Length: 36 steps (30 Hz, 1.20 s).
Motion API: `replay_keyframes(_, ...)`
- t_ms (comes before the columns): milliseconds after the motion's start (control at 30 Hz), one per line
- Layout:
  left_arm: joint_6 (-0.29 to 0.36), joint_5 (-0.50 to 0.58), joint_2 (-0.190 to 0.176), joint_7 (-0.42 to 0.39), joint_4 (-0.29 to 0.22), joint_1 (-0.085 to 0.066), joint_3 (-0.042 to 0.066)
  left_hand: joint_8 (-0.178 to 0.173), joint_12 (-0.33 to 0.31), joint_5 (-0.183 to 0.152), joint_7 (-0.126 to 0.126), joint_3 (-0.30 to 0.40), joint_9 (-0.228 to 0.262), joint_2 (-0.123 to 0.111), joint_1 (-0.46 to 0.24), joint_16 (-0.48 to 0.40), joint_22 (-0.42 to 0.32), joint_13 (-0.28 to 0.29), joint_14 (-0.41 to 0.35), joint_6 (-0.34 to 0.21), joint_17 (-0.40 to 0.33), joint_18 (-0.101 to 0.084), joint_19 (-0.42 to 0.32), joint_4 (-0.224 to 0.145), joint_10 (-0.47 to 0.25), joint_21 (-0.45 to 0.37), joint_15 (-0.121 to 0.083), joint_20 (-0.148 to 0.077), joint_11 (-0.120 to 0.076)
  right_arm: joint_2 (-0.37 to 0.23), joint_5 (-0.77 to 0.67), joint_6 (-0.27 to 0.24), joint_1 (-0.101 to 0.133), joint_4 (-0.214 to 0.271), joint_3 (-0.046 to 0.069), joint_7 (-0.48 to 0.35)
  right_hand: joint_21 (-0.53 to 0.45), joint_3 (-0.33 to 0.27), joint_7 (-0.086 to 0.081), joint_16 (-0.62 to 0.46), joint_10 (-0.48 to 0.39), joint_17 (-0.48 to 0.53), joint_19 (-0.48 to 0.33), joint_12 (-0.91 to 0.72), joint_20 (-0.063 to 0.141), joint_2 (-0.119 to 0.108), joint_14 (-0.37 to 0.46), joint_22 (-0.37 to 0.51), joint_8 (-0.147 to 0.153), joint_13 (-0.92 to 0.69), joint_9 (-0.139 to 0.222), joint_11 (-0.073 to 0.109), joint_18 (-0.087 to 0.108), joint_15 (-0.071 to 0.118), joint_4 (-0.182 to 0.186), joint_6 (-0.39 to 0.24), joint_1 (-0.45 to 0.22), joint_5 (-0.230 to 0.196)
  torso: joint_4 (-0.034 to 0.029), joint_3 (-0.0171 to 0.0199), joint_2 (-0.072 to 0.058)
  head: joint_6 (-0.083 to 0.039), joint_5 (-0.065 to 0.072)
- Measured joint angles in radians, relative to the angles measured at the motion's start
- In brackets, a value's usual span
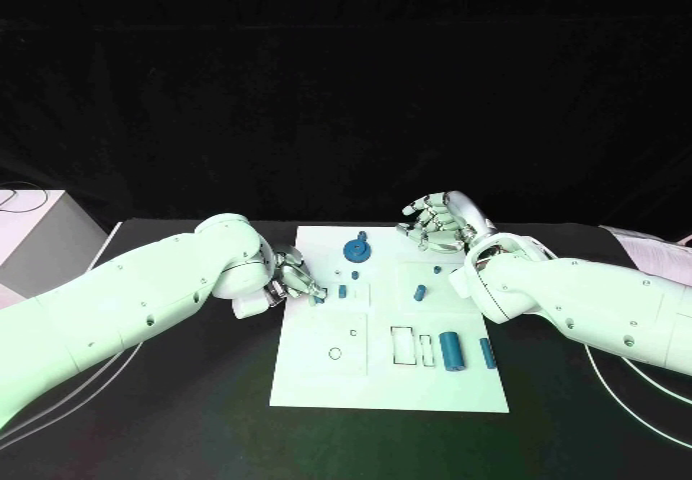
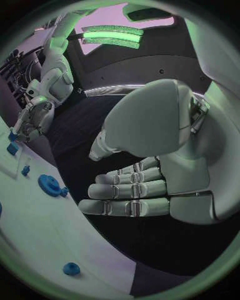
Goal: Assemble the parts on the task board
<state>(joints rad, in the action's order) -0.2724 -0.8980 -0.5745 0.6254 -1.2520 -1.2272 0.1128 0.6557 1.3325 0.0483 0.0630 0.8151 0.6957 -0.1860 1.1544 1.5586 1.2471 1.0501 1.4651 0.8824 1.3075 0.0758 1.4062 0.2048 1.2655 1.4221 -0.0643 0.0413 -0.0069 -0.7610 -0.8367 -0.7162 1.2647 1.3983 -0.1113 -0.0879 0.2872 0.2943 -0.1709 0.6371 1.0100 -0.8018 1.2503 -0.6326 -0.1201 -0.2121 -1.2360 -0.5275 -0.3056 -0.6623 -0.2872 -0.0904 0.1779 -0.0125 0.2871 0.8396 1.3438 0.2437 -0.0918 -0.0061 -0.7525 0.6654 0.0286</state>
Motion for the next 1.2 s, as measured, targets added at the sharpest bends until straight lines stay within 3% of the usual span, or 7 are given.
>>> replay_keyframes(33,0.001,0.002,0.0,0.0,-0.001,0.0,-0.001,0.001,-0.005,0.0,0.001,0.015,0.0,-0.002,0.004,0.0,-0.002,-0.005,0.0,-0.002,0.0,0.0,0.0,-0.009,0.0,0.0,0.0,0.0,0.0,0.0,0.0,0.0,0.0,0.0,0.0,0.0,0.0,0.0,0.0,0.0,0.0,0.0,0.0,0.0,0.0,0.0,0.0,0.0,0.0,0.0,0.0,0.0,0.0,0.0,0.0,0.0,0.0,0.0,0.0,0.0,0.0,0.0,0.0)
replay_keyframes(233,0.013,0.023,-0.005,0.0,-0.011,0.003,-0.002,0.026,-0.02,0.089,0.012,0.016,0.0,-0.009,0.02,0.0,-0.007,-0.016,0.0,-0.012,0.0,0.0,-0.006,-0.008,-0.006,0.0,0.0,0.002,0.006,0.0,0.0,0.003,0.0,0.0,0.0,0.0,-0.004,0.0,0.0,-0.004,0.0,-0.001,0.0,0.0,0.0,0.0,0.0,0.002,0.0,0.002,0.0,0.0,0.0,0.0,0.0,0.0,0.0,0.0,0.0003,-0.0004,0.0,0.001,0.0)
replay_keyframes(700,0.05,0.07,-0.033,-0.006,-0.04,0.003,0.0,0.032,-0.02,0.133,0.016,0.016,0.0,-0.009,0.022,0.0,0.006,-0.012,0.0,-0.016,0.0,0.0,-0.006,-0.008,-0.006,0.0,0.0,0.002,0.006,-0.003,0.0,0.008,0.0,-0.001,0.0,0.001,-0.007,0.0,0.0,-0.007,0.001,-0.001,0.0,0.0,0.0,-0.004,0.0,0.005,0.0,0.004,0.0,-0.001,0.0,0.0,0.0,0.0,-0.004,0.0,0.0001,-0.0001,0.001,0.002,0.001)
replay_keyframes(900,0.052,0.072,-0.032,-0.012,-0.036,-0.005,0.002,0.032,-0.02,0.212,0.018,0.005,0.001,-0.01,0.021,0.0,0.016,-0.004,0.0,-0.013,0.0,0.0,-0.006,-0.018,0.006,0.001,0.0,0.002,0.001,-0.005,0.0,0.009,0.0,0.0,0.0,0.001,-0.008,0.0,0.002,-0.008,0.001,-0.002,0.0,0.0,0.0,-0.004,0.0,0.006,0.0,0.005,0.0,-0.001,0.0,0.0,0.0,-0.002,-0.004,0.0,0.0001,0.0009,0.001,0.002,0.001)
replay_keyframes(1000,0.048,0.062,-0.022,-0.019,-0.025,-0.011,0.002,0.032,-0.026,0.253,0.015,-0.005,0.001,-0.028,0.013,0.0,0.021,-0.002,0.0,-0.004,0.0,0.0,-0.006,-0.029,0.013,0.005,0.0,0.002,-0.006,-0.005,0.0,0.009,0.0,0.0,0.0,0.001,-0.013,0.0,0.002,-0.015,0.001,-0.003,0.004,0.002,-0.004,-0.004,0.0,0.012,-0.001,0.01,0.0,-0.001,0.0,0.0,0.0,-0.002,-0.004,0.0,0.0,0.0008,0.0,0.002,0.0)
replay_keyframes(1067,0.041,0.044,-0.016,-0.028,-0.019,-0.012,0.002,0.032,-0.033,0.301,0.015,-0.018,0.001,-0.038,0.007,0.0,0.024,-0.004,0.0,0.006,0.0,0.0,-0.004,-0.041,0.02,0.005,0.0,0.0,-0.009,-0.005,0.001,0.009,0.0,0.0,0.0,0.001,-0.03,0.0,-0.003,-0.033,-0.004,-0.006,0.004,0.022,-0.004,-0.004,0.008,0.026,-0.008,0.028,-0.001,-0.007,0.0,-0.008,0.0,-0.007,-0.004,0.0,0.0001,0.0011,0.0,0.002,0.0)
replay_keyframes(1200,0.022,-0.015,-0.007,-0.057,-0.007,-0.014,0.002,0.029,-0.036,0.313,0.015,-0.023,0.001,-0.044,0.011,0.002,0.027,-0.012,0.0,0.006,0.0,0.0,-0.002,-0.047,0.02,0.009,0.0,-0.002,-0.009,-0.004,0.003,0.008,0.0,-0.001,0.0,-0.002,-0.082,0.0,-0.014,-0.099,-0.028,-0.007,-0.011,0.087,-0.018,-0.004,0.037,0.075,-0.015,0.102,-0.001,-0.019,0.0,-0.025,0.0,-0.022,-0.004,0.0,0.0005,0.0014,0.0,0.003,0.0)
